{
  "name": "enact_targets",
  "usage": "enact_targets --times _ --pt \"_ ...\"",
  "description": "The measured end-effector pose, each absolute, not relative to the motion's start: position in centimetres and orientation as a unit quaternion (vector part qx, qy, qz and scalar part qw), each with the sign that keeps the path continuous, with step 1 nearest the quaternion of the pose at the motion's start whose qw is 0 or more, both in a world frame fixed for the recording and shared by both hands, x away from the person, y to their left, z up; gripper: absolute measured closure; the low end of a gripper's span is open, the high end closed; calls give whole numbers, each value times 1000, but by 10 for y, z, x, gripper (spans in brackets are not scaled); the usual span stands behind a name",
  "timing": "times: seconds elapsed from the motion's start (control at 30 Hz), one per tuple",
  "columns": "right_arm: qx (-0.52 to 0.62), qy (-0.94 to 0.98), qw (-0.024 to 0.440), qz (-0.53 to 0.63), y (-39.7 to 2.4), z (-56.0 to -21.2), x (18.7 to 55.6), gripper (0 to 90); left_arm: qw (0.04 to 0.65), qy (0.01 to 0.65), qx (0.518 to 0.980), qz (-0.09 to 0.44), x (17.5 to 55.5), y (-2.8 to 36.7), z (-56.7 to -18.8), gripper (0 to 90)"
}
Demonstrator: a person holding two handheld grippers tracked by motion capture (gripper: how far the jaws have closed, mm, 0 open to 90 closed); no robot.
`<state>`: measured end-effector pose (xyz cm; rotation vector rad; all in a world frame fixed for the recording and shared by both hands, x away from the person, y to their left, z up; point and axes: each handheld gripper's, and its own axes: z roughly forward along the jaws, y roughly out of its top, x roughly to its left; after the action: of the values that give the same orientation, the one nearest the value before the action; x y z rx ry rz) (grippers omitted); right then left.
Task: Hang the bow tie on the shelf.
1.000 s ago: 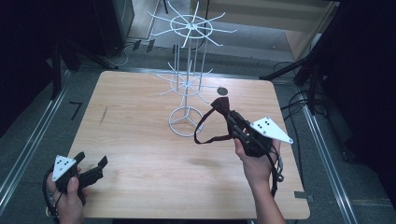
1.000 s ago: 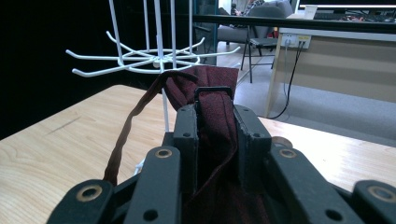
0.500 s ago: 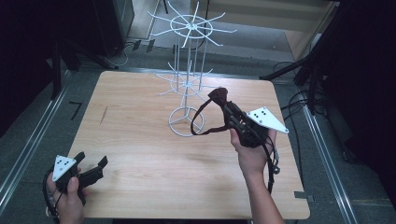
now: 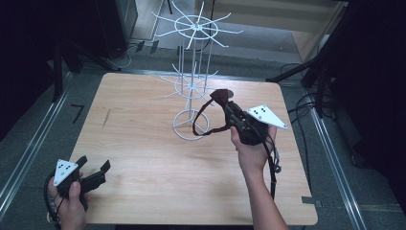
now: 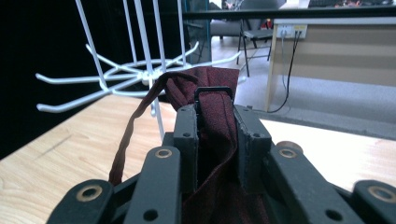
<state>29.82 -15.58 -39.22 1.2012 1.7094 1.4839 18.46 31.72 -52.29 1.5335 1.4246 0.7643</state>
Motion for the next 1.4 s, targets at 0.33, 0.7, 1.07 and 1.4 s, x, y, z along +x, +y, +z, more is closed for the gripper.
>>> enact_targets --times 0.33,0.7,1.07,1.4 --pt "464 655 275 530 -150 -415 307 745 441 574 618 307 185 317 -523 139" --pt "465 687 256 495 -130 -447 313 745 440 575 618 307 185 317 -523 140" --pt "464 709 235 476 -112 -472 317 743 439 576 618 306 185 318 -523 139" --pt "473 706 198 488 -116 -475 324 681 441 578 616 304 186 318 -523 139"
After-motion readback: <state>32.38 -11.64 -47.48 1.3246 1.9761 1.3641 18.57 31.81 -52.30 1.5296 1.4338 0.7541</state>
